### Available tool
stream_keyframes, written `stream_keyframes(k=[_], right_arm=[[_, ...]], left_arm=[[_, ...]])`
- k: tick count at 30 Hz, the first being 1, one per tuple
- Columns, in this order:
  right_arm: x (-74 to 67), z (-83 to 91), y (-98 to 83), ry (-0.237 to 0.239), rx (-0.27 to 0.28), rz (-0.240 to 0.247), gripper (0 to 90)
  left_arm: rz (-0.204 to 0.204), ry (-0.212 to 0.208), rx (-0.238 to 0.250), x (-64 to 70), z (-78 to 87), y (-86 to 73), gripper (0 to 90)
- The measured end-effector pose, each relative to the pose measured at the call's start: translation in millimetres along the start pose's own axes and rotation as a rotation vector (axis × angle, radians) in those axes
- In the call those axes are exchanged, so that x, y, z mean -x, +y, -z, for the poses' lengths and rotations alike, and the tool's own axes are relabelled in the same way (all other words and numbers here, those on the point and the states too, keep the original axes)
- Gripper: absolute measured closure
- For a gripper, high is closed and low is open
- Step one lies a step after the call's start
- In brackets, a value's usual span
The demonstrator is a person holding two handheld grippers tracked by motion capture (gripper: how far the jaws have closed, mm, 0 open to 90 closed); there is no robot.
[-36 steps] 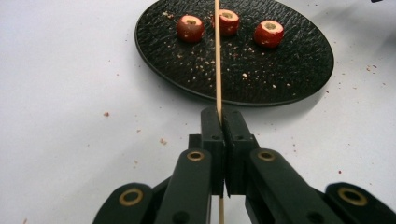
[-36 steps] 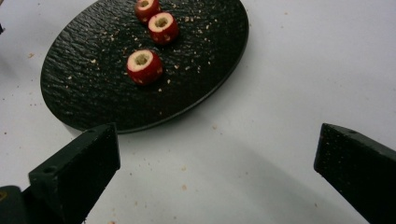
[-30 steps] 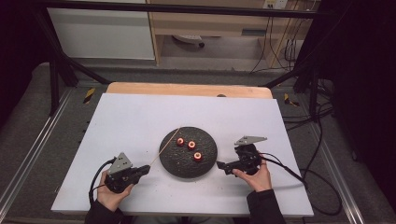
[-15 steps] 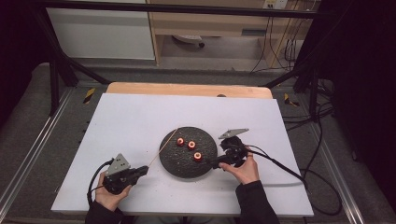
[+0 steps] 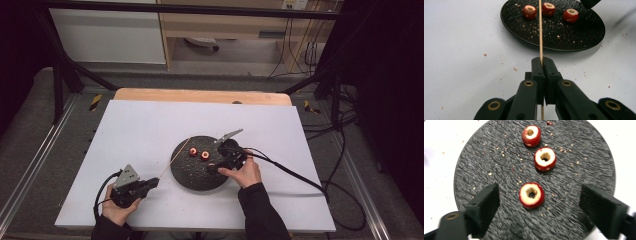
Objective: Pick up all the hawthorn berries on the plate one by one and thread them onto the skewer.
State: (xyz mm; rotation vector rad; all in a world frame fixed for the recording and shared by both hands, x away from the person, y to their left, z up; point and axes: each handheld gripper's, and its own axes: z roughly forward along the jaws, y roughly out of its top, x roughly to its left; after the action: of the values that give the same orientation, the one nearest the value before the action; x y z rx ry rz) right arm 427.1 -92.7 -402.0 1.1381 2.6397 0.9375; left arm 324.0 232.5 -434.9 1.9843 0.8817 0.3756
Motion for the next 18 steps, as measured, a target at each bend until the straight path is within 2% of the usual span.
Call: stream_keyframes(k=[6,11,18], right_arm=[[-1.9,-9.4,7.2,-0.003,-0.054,-0.004,32.7],[-0.3,-14.4,9.2,0.016,-0.082,-0.045,40.6],[0.7,-18.2,9.3,0.024,-0.117,-0.074,50.4]], left_arm=[[-0.001,0.001,0.0,-0.2,0.0,0.1,88.6],[-0.002,-0.001,-0.003,-0.1,-0.6,0.0,88.6],[-0.002,-0.002,-0.005,0.0,-0.7,-0.1,88.6]])
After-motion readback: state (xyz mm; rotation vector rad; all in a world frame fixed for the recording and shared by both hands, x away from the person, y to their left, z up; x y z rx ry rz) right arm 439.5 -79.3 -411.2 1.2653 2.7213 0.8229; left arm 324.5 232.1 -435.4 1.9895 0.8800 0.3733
